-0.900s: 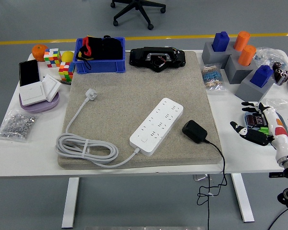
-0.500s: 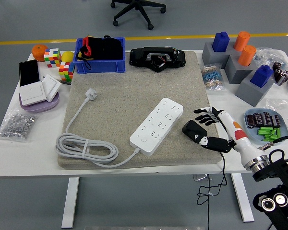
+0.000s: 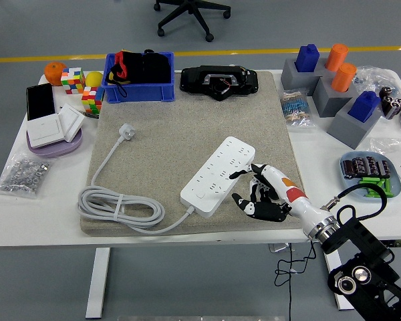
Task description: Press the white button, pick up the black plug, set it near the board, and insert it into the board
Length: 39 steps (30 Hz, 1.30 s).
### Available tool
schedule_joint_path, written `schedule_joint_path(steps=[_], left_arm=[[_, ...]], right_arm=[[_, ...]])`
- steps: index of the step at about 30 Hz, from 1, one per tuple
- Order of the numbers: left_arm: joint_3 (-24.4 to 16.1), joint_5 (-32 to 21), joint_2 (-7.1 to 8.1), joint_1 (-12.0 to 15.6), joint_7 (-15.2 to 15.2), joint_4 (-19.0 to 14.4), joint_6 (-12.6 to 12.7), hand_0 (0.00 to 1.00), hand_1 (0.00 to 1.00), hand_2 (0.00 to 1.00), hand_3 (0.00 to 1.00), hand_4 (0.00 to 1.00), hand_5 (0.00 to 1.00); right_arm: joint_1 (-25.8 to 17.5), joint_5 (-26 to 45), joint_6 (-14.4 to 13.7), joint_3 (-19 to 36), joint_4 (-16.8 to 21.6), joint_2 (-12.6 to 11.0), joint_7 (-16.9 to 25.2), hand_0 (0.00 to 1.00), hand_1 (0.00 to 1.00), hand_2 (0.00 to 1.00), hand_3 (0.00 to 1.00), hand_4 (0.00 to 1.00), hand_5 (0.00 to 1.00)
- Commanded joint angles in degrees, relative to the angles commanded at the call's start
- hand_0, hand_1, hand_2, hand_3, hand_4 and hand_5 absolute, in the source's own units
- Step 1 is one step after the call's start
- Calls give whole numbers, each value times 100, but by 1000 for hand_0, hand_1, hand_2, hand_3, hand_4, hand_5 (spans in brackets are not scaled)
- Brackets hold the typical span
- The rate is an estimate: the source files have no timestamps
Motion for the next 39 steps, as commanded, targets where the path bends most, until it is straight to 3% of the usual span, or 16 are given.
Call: schedule_joint_path(steps=[4,5,10,11,19,30,39], left_arm=[[6,-12,-4,14,5,0,0,701,672,647,651,561,192],[5,-13,-4,18,6,0,0,701,672,648,651,561,192],[-19,15,1,28,16,0,-1,701,672,648,651,561,192],[-18,15,4,28,15,0,0,700,672,647,651,561,192],[22,-20,8,-14,11,0,-3,700,672,647,650,561,192],[-3,-57,8,41,18,0,9,699,671,647,650,561,192],[38,-109,15,19,16,0,6,699,670,647,651,561,192]], right_arm=[[98,37,14,-149,-129,-8,-43,2,2,98,617,523,85],[119,51,29,-187,-166,-8,-68,2,2,71,586,451,43],[232,45,116,-363,-337,5,-246,2,2,71,586,451,43],[270,49,123,-411,-366,2,-279,2,2,68,583,410,2],[730,-122,122,-840,-611,-30,-490,2,2,69,584,409,2],[1216,-443,-41,-1280,-897,56,-412,2,2,69,586,403,2],[1654,-523,-197,-1493,-1417,208,-264,2,2,69,583,400,2]])
